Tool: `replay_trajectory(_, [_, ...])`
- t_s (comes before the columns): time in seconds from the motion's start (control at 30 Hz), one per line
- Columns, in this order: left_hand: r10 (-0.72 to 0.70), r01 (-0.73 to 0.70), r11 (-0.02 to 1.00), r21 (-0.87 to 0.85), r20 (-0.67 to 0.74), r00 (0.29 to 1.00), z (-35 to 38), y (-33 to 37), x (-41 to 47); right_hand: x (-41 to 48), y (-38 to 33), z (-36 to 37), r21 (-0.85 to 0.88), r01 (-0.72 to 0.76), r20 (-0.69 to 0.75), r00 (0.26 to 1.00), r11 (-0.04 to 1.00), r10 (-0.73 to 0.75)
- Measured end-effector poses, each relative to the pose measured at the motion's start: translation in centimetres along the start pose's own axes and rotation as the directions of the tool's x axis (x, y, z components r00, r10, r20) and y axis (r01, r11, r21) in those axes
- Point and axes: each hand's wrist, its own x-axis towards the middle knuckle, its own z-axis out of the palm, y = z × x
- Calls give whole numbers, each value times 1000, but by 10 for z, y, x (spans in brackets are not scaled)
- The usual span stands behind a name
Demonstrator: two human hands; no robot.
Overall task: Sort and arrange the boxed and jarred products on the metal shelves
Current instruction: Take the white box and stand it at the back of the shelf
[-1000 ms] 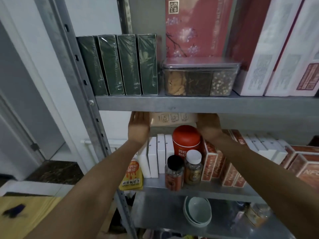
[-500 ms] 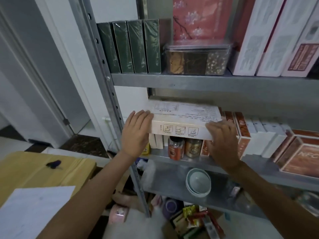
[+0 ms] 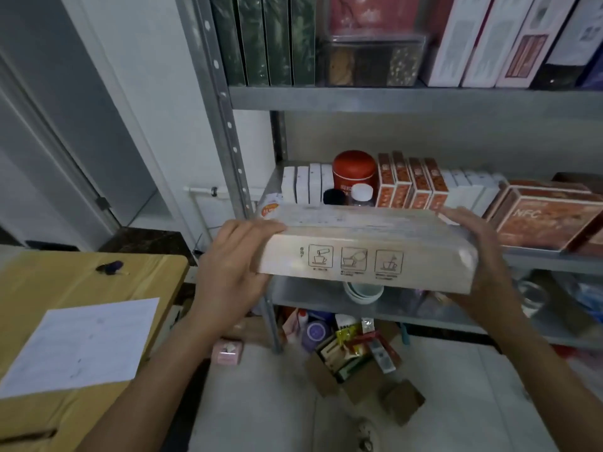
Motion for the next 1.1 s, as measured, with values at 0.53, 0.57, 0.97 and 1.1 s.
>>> replay_trajectory(0.53, [-694,875,329,-355,538,479,15,100,-69,-77,-45,2,618,-754,261,463,222,847])
replay_trajectory(0.57, [-675,860,355,-366,536,507,24,107,-75,-81,-43,-1,596,-782,297,423,180,856])
replay_trajectory(0.97, [-686,903,298,-309,589,427,47,128,-48,-125,-20,-67,516,-850,722,365,-104,588])
replay_trajectory(1.1, [-662,903,372,-215,621,421,55,134,-44,-134,-21,-71,563,-816,665,355,-128,657])
